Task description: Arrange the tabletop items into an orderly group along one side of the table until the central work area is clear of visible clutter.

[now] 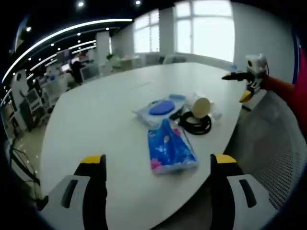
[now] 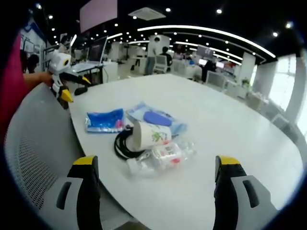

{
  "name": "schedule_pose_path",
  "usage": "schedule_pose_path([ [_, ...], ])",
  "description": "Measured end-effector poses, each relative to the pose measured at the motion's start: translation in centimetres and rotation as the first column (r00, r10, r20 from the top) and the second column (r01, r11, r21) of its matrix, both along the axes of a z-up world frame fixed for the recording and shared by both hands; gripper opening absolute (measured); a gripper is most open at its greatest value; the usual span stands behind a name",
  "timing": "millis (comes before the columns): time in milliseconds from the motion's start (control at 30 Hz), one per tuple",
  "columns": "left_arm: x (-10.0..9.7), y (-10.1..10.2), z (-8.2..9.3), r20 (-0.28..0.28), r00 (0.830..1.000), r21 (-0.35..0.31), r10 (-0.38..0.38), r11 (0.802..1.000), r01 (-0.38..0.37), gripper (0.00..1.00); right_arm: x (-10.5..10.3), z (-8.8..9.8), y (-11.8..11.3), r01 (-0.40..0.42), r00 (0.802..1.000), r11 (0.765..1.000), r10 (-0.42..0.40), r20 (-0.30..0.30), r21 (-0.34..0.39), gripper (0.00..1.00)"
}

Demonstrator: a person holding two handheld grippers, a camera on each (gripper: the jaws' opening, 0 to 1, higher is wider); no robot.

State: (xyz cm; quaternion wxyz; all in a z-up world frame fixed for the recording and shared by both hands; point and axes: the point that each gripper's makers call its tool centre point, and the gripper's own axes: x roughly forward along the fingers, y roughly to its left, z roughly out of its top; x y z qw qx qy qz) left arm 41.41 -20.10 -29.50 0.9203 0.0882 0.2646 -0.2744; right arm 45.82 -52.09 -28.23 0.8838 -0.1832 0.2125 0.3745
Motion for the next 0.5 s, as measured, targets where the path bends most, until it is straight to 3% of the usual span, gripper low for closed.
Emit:
schedule_pose_path([
  [500,-0.05,0.08,-0.17,-0.007,1.0,0.008,0.0,1.0,0.0,0.85,0.05,-0.3,-0.19,-0.001,1.0,1.0,0.001,-0.007,-0.004,1.0],
])
